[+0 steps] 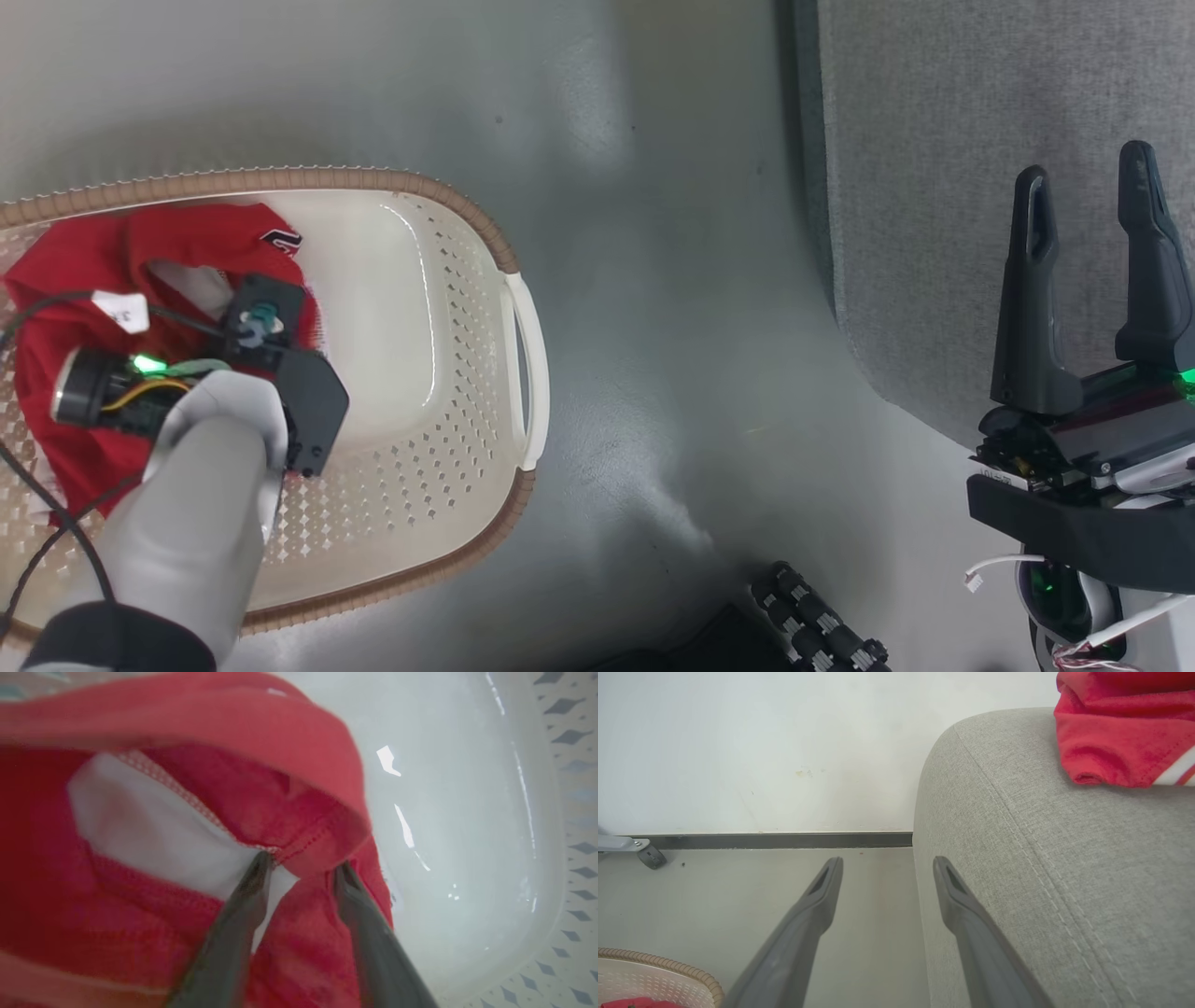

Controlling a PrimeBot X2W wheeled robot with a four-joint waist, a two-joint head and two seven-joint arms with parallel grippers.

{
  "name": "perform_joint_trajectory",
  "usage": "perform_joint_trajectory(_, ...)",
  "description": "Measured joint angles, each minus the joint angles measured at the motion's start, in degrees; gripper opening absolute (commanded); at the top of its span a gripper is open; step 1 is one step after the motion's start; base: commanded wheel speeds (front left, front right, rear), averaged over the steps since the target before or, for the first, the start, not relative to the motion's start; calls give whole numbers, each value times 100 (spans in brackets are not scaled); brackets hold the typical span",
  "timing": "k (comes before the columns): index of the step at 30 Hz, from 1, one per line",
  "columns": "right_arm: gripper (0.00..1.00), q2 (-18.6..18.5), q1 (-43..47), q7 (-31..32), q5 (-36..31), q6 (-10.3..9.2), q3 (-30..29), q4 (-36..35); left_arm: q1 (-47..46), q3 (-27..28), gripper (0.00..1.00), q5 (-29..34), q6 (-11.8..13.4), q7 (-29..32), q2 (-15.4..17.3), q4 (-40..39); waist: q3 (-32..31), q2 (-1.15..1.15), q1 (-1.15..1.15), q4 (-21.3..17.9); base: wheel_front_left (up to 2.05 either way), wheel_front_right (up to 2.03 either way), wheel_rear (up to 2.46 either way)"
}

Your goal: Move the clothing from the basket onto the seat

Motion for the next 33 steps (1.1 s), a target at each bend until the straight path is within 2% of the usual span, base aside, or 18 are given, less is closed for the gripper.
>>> perform_joint_trajectory(14,100,3,-383,-97,0,8,2,215,-120,167,0,-141,41,-286,-93,263,-48,1,1,49,0,0,0)
perform_joint_trajectory(22,100,-3,-473,-145,-7,58,11,591,116,258,0,-391,-16,-764,-532,337,-369,1,1,171,0,0,0)
perform_joint_trajectory(33,100,-137,-480,-152,-59,67,-18,1169,554,335,0,-664,-193,-1447,-833,355,-1096,1,1,529,0,0,0)
